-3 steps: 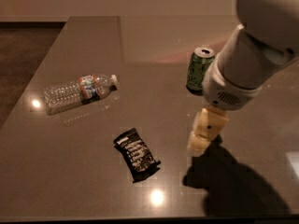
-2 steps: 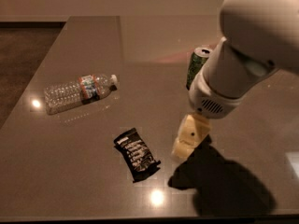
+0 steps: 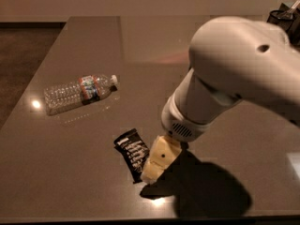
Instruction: Pick rxbar chocolate
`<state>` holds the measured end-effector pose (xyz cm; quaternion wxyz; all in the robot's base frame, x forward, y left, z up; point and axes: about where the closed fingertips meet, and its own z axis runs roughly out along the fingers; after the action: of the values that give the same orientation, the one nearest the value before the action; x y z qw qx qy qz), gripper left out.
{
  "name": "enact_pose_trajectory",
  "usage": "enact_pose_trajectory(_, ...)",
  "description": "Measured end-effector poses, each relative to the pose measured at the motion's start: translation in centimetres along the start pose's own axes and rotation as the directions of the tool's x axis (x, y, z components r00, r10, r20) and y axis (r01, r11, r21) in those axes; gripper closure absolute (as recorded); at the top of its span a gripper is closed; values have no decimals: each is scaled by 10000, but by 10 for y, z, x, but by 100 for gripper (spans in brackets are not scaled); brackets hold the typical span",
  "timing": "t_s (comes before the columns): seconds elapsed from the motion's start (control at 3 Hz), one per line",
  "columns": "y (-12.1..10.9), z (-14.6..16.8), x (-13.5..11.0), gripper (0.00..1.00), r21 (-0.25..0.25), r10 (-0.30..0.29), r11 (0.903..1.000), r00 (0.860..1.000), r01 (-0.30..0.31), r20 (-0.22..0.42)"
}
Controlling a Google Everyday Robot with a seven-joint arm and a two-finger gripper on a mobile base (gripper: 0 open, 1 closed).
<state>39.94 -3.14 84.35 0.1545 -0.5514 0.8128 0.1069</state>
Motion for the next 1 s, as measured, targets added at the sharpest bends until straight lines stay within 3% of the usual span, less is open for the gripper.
enact_pose_trajectory(0.67,36,32,-26,0,-390,-543,9977,9977,559,415)
enact_pose_trajectory(1.0,46,37,-37,15,-537,-753,9955,9956,783,549)
